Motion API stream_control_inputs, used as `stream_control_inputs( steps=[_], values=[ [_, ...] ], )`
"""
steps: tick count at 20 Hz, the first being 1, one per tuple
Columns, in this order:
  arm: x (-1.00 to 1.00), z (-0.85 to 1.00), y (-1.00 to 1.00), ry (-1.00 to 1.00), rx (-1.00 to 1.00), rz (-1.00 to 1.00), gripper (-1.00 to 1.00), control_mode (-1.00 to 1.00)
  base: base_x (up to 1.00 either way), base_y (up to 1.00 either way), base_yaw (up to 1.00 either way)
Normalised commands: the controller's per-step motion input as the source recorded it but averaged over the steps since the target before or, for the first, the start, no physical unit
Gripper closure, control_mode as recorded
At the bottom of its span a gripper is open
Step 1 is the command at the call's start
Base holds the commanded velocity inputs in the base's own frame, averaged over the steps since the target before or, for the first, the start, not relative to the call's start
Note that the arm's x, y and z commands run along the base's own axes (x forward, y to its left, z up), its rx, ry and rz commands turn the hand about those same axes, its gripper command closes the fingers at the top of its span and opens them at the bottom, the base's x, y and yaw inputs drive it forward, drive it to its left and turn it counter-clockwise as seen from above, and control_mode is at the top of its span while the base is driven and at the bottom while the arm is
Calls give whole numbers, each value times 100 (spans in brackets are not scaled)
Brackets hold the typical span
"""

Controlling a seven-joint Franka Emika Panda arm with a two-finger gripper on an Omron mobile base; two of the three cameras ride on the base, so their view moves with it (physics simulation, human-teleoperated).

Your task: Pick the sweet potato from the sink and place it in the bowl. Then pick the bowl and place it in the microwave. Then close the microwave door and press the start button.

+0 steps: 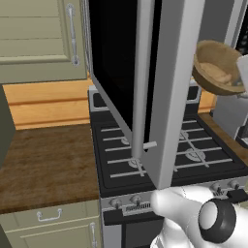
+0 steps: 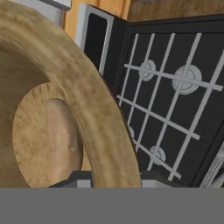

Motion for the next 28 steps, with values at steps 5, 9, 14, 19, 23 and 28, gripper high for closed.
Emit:
stream_control_inputs(
  steps=[5,9,14,19,23,28],
  values=[
    [68,37,52,1,0,7,100,-100,0,0,0],
    [67,48,21,0,0,1,100,-100,0,0,0],
    [81,30,3,3,0,0,100,-100,0,0,0],
    [81,8,16,5,0,0,100,-100,0,0,0],
    [76,8,24,8,0,0,100,-100,0,0,0],
    [68,1,23,5,0,0,100,-100,0,0,0]
  ],
)
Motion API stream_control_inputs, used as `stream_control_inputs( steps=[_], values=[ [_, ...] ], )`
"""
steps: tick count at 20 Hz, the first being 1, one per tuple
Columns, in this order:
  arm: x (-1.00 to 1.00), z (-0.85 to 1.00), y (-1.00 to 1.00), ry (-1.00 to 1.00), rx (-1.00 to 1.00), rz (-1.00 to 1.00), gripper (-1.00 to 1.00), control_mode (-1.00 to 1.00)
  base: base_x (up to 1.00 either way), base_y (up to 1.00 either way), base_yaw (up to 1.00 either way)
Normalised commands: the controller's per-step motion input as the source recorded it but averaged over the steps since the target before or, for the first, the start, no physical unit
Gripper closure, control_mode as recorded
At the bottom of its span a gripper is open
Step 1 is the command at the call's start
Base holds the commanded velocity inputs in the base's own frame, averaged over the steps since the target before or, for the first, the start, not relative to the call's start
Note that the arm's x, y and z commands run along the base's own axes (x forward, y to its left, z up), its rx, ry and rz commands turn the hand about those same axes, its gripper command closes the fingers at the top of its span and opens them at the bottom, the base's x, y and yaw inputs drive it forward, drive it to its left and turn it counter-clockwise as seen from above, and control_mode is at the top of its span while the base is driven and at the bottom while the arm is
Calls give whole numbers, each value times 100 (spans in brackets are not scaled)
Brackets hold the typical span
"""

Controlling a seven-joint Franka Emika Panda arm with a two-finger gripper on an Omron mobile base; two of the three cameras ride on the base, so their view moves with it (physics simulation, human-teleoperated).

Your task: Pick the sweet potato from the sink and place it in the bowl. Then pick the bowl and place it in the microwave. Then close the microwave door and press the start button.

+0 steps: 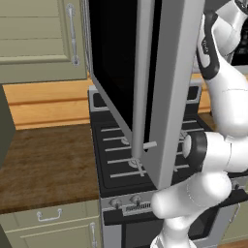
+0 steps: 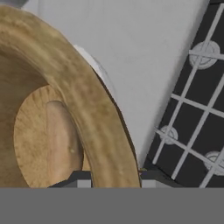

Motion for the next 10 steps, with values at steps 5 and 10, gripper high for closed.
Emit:
stream_control_inputs(
  steps=[5,10],
  values=[
    [48,0,13,0,0,0,100,-100,0,0,0],
    [39,-7,14,0,0,0,100,-100,0,0,0]
  ],
)
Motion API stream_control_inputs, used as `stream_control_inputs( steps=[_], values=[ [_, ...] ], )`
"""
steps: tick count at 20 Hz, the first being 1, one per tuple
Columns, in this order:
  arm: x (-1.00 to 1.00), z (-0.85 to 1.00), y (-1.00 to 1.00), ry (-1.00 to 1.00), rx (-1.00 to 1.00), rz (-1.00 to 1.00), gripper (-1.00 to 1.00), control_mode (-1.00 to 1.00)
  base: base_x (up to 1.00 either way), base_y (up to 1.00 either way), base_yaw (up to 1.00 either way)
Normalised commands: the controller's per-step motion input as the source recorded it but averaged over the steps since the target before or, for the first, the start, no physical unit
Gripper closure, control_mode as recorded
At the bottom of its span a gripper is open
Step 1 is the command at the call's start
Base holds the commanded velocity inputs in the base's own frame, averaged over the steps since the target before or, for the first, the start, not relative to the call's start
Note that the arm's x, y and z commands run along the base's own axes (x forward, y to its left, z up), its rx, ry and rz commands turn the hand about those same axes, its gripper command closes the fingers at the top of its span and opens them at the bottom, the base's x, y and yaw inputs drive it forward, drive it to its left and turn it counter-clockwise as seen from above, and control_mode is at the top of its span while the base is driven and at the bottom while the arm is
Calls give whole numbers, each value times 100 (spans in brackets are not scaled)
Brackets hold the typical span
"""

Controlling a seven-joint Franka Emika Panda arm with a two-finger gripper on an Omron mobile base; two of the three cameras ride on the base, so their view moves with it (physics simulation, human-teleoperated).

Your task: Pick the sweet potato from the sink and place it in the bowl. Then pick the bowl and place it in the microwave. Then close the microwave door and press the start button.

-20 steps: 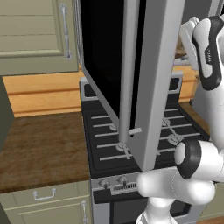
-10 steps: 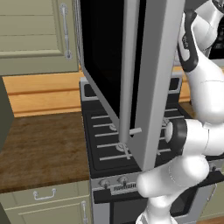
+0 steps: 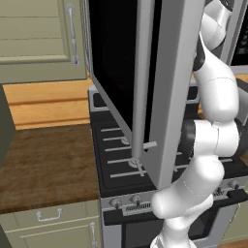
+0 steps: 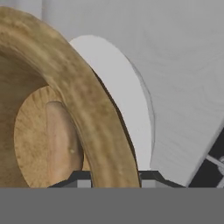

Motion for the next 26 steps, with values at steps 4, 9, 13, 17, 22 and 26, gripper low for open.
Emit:
stream_control_inputs(
  steps=[4,9,13,17,22,26],
  values=[
    [5,-27,12,4,0,0,100,-100,0,0,0],
    [0,-29,6,2,0,0,100,-100,0,0,0],
    [0,-23,8,1,0,0,-100,-100,0,0,0],
    [-19,7,6,-7,0,0,-100,-100,0,0,0],
    [-61,52,4,-16,0,0,-100,-100,0,0,0],
    [-94,13,7,-20,0,0,-100,-100,0,0,0]
  ],
)
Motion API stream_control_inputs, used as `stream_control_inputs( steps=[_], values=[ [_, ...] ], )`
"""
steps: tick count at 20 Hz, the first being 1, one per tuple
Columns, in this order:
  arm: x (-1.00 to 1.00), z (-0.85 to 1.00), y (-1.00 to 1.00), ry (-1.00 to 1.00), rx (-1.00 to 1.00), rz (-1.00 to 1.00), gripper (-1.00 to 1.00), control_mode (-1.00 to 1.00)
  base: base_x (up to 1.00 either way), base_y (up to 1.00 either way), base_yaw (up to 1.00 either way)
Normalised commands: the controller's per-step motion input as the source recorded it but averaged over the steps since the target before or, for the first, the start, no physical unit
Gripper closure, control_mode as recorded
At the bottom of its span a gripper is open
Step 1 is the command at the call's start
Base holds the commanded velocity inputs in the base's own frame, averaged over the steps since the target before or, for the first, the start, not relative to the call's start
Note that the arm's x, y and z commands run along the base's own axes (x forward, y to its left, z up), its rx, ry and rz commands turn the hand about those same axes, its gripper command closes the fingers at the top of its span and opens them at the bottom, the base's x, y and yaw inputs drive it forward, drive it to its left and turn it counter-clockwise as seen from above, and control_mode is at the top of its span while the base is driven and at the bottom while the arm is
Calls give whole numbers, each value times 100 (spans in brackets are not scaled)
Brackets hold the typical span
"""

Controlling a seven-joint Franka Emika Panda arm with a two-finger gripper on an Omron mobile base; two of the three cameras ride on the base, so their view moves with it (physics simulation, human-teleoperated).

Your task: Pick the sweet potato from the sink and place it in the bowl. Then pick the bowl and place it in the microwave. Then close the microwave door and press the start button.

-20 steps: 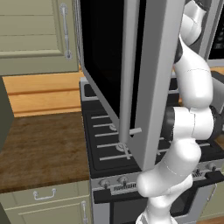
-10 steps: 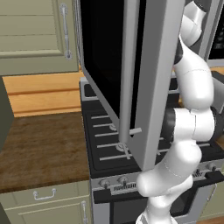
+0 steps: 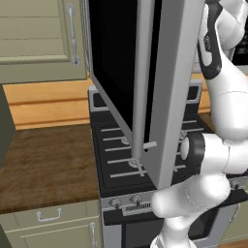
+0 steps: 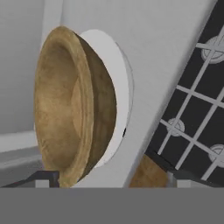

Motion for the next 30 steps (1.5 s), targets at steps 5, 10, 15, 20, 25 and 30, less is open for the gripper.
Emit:
stream_control_inputs(
  steps=[5,10,15,20,25,30],
  values=[
    [-100,-16,7,-18,-1,0,-100,-100,0,0,0],
    [-99,-42,14,-14,-2,0,-100,-100,0,0,0],
    [-30,-40,-8,0,-14,0,-100,-100,0,0,0],
    [-84,-48,-7,-1,-38,-5,-100,-100,0,0,0],
    [-75,-77,-37,0,-32,-18,-100,-100,0,0,0],
    [-19,-88,-49,1,-31,-14,-100,-100,0,0,0]
  ],
)
